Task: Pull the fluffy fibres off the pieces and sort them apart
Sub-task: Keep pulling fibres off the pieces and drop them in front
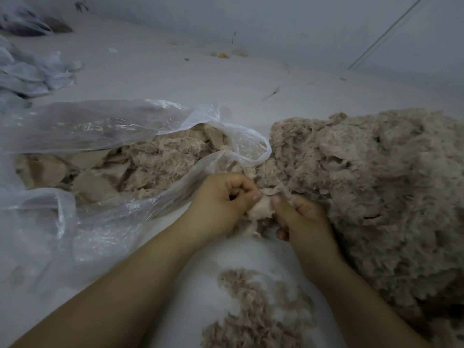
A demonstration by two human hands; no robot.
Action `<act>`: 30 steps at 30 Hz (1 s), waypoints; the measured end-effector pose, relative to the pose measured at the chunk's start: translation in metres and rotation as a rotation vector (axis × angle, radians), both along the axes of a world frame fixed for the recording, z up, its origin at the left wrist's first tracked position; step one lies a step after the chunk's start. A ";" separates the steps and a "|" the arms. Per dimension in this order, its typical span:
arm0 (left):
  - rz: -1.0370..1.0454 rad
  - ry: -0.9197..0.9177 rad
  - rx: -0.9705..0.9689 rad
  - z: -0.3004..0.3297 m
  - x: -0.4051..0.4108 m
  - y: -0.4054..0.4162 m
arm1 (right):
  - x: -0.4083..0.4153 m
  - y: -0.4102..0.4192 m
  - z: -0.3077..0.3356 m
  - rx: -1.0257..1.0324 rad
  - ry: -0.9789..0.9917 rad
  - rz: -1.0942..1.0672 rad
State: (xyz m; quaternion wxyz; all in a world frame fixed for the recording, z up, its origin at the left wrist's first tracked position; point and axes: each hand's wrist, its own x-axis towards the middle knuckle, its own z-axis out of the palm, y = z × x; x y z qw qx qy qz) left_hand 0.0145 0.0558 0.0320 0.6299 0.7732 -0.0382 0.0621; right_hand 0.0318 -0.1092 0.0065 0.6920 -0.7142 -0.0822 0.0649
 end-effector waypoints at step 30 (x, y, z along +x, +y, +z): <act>0.029 -0.085 0.277 0.014 -0.006 0.001 | -0.006 0.001 0.001 -0.013 -0.110 0.158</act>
